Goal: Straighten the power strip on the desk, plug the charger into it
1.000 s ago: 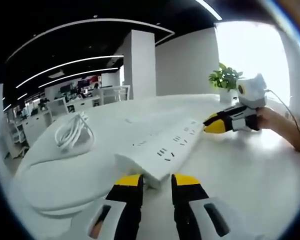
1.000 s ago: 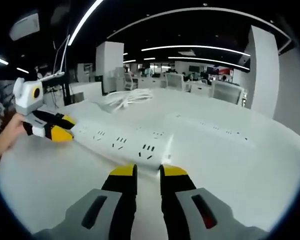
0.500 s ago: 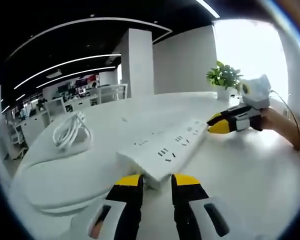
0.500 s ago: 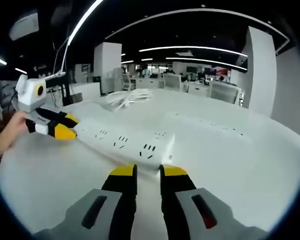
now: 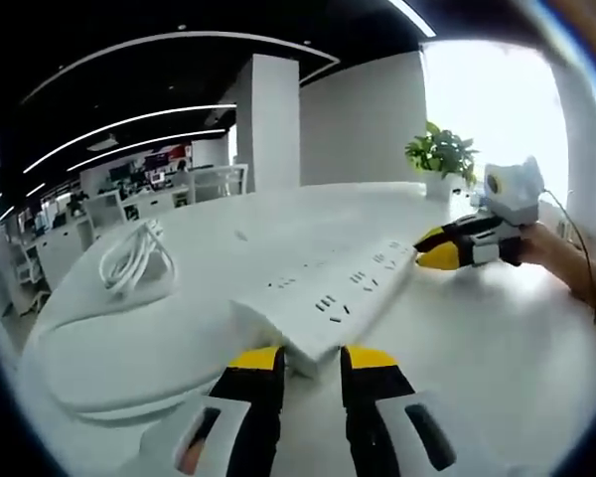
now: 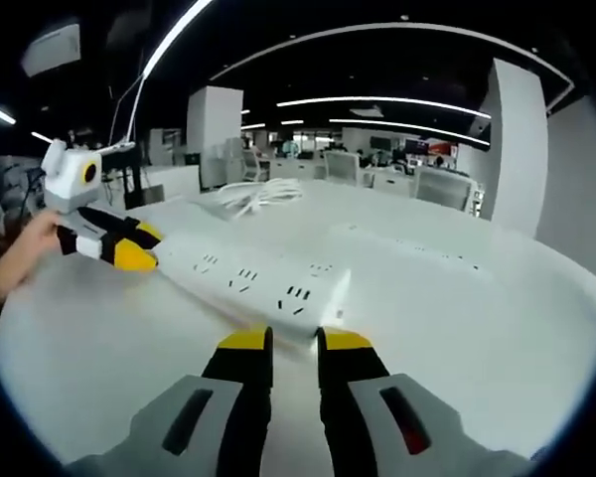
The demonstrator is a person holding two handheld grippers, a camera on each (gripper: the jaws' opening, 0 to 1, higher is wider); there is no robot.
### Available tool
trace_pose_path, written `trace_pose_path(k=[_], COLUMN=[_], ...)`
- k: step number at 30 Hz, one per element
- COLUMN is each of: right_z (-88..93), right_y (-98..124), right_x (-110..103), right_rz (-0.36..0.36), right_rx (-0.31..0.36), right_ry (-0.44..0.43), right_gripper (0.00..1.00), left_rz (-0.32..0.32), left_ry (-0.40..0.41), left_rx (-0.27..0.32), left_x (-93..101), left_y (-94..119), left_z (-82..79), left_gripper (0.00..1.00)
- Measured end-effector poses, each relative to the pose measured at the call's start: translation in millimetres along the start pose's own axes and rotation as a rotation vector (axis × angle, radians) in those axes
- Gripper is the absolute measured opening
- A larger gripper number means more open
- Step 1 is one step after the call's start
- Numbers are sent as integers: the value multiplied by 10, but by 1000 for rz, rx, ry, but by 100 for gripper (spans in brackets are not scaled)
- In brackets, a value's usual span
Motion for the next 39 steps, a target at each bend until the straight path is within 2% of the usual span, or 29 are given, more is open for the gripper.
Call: trace_pose_path(k=[13,19,39], right_z=[12,13,21], right_y=[48,62,102], right_x=[-29,-36,-76], right_rz=[-7,-12,-21], right_rx=[-5,1,-17], right_ry=[-6,-29,-38], right_gripper=[18,18,18], left_rz=[30,35,68], left_ry=[3,-25,6], left_rx=[-11,-18,-40], left_x=[27,32,56], left_y=[28,44,102], left_z=[10,10,22], left_gripper=[23,23,23])
Point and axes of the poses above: the point that each gripper's makers call its tool centre point, and the gripper's own axes: y roughly backward along the fingers, x roughly to its right, z roughly out of its underside, the point moved 7 cm from there along y, roughly backward along the fingers, and after that the axes turned 15 degrees about -z, right-handed, at the moved point
